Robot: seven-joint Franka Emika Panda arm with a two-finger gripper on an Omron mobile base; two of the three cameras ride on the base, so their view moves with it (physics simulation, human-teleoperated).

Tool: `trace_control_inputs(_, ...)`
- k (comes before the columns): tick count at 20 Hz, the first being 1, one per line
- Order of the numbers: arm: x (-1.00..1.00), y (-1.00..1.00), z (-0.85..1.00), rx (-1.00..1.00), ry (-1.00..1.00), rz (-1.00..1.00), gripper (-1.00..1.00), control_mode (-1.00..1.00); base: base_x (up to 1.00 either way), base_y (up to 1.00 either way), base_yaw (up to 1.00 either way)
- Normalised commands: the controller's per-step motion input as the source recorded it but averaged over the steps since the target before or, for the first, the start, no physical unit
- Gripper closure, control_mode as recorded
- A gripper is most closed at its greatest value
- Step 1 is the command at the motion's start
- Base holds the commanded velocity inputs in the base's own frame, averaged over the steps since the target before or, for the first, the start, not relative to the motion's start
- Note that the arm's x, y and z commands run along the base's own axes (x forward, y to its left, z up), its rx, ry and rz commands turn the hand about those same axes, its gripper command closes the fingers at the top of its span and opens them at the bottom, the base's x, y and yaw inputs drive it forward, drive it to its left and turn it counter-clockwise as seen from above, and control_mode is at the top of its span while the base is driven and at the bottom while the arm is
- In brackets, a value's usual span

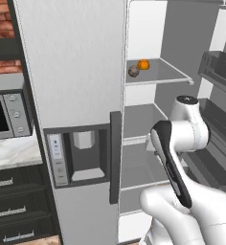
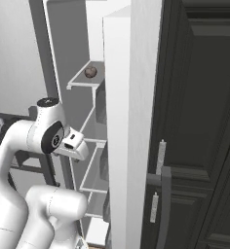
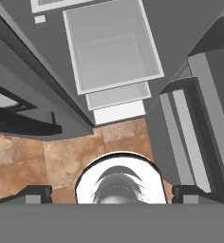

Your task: Pick the egg and butter from the fridge and place them by the bowl for mixing.

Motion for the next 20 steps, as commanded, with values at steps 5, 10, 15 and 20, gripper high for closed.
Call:
trace_control_inputs(5,0.00,-0.01,0.76,-0.01,-0.18,0.04,-1.00,-1.00,0.00,0.00,0.00)
trace_control_inputs(10,0.01,0.00,0.92,0.00,-0.32,0.13,-1.00,-1.00,0.00,0.00,0.00)
trace_control_inputs(15,0.28,0.00,0.83,0.00,-0.21,0.05,-1.00,-1.00,0.00,0.00,0.00)
trace_control_inputs(20,0.55,0.00,0.50,0.00,-0.25,0.00,-1.00,-1.00,0.00,0.00,0.00)
